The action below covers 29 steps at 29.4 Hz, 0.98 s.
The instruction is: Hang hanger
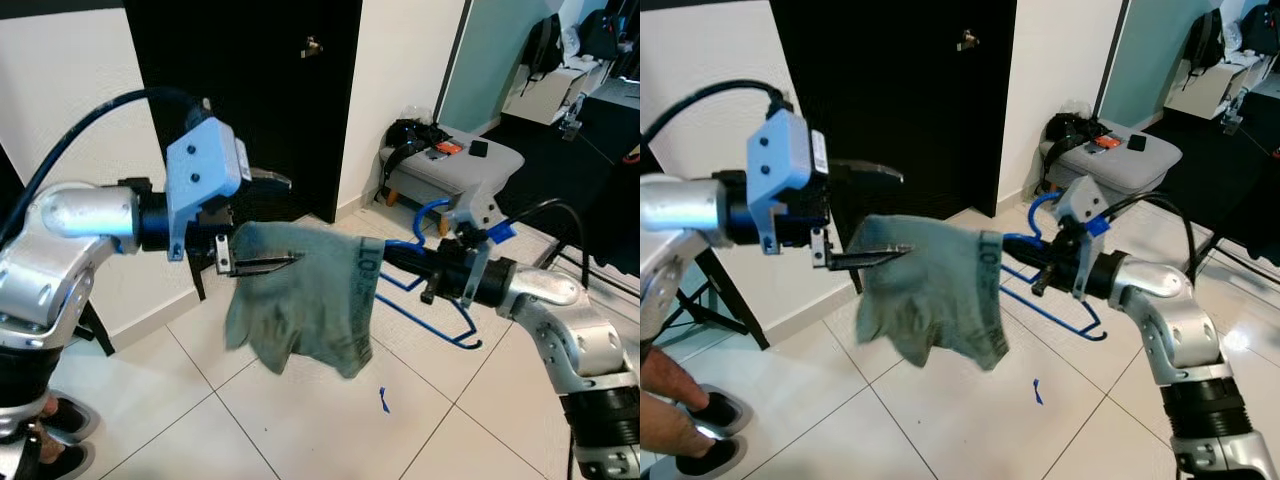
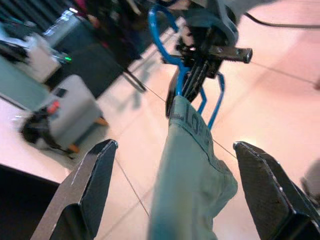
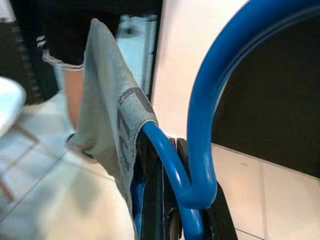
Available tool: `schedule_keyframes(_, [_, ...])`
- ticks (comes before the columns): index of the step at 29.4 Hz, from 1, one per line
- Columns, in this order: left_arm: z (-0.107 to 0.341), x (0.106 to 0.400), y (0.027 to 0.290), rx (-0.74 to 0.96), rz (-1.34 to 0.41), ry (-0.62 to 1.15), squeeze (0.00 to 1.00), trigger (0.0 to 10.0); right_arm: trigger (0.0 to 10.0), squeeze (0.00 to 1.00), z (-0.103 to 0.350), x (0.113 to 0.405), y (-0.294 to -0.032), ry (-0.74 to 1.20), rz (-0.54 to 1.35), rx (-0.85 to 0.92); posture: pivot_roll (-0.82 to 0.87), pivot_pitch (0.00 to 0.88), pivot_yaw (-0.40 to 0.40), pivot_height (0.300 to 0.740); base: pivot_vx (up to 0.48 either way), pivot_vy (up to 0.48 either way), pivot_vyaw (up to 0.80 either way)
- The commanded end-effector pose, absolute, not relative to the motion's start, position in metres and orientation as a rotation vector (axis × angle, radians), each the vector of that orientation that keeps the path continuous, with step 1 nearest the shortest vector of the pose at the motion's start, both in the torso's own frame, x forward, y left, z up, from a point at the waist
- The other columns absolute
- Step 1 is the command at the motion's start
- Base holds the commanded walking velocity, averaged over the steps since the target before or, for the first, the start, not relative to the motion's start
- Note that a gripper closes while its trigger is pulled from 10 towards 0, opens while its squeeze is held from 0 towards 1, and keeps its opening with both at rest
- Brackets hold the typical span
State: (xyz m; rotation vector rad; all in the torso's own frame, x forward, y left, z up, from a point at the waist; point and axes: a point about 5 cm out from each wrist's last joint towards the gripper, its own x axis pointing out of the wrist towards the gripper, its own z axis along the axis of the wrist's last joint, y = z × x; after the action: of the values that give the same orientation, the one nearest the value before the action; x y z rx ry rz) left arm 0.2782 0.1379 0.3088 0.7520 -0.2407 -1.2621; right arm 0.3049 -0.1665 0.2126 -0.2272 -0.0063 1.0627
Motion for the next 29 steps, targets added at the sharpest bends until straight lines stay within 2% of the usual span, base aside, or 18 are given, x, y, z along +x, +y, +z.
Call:
schedule_keyframes(1, [0.303, 0.279, 0.135, 0.815, -1.316, -0.189, 0.00, 10.0, 10.0, 0.00, 0.212, 0.301, -0.158, -0.014, 1.119, -0.259, 0.04, 0.000, -0.031, 0.740, 0.000, 0.000, 0.00])
schedule_keyframes(12, [0.282, 0.281, 0.125, 0.877, -1.411, -0.070, 0.00, 10.0, 10.0, 0.00, 0.211, 0.298, -0.139, -0.027, 1.196, -0.276, 0.04, 0.000, -0.021, 0.740, 0.000, 0.000, 0.00])
schedule_keyframes(13, [0.270, 0.284, 0.125, 0.903, -1.414, -0.010, 0.00, 6.7, 10.0, 0.00, 0.213, 0.297, -0.134, -0.042, 1.211, -0.277, 0.04, 0.000, -0.019, 0.740, 0.000, 0.000, 0.00])
schedule_keyframes(14, [0.270, 0.284, 0.125, 0.903, -1.414, -0.010, 0.00, 6.7, 10.0, 0.00, 0.213, 0.297, -0.134, -0.042, 1.211, -0.277, 0.04, 0.000, -0.019, 0.740, 0.000, 0.000, 0.00])
schedule_keyframes(15, [0.266, 0.286, 0.125, 0.912, -1.410, 0.016, 0.00, 4.8, 10.0, 0.00, 0.214, 0.297, -0.132, -0.048, 1.216, -0.278, 0.04, 0.000, -0.019, 0.740, 0.000, 0.000, 0.00])
schedule_keyframes(16, [0.266, 0.286, 0.125, 0.912, -1.410, 0.016, 0.00, 4.8, 10.0, 0.00, 0.214, 0.297, -0.132, -0.048, 1.216, -0.278, 0.04, 0.000, -0.019, 0.740, 0.000, 0.000, 0.00])
schedule_keyframes(17, [0.263, 0.287, 0.126, 0.917, -1.408, 0.034, 0.00, 2.7, 10.0, 0.00, 0.215, 0.296, -0.130, -0.053, 1.223, -0.279, 0.04, 0.000, -0.018, 0.740, 0.000, 0.000, 0.00])
schedule_keyframes(18, [0.263, 0.287, 0.126, 0.917, -1.408, 0.034, 0.00, 2.7, 10.0, 0.00, 0.215, 0.296, -0.130, -0.053, 1.223, -0.279, 0.04, 0.000, -0.018, 0.740, 0.000, 0.000, 0.00])
schedule_keyframes(19, [0.261, 0.290, 0.126, 0.919, -1.392, 0.044, 0.00, 0.0, 10.0, 0.00, 0.217, 0.296, -0.129, -0.059, 1.230, -0.278, 0.03, 0.000, -0.016, 0.740, 0.000, 0.000, 0.00])
schedule_keyframes(29, [0.251, 0.300, 0.132, 0.949, -1.338, 0.099, 0.00, 0.0, 10.0, 0.00, 0.223, 0.295, -0.122, -0.091, 1.245, -0.276, 0.03, 0.000, -0.012, 0.740, 0.000, 0.000, 0.00])
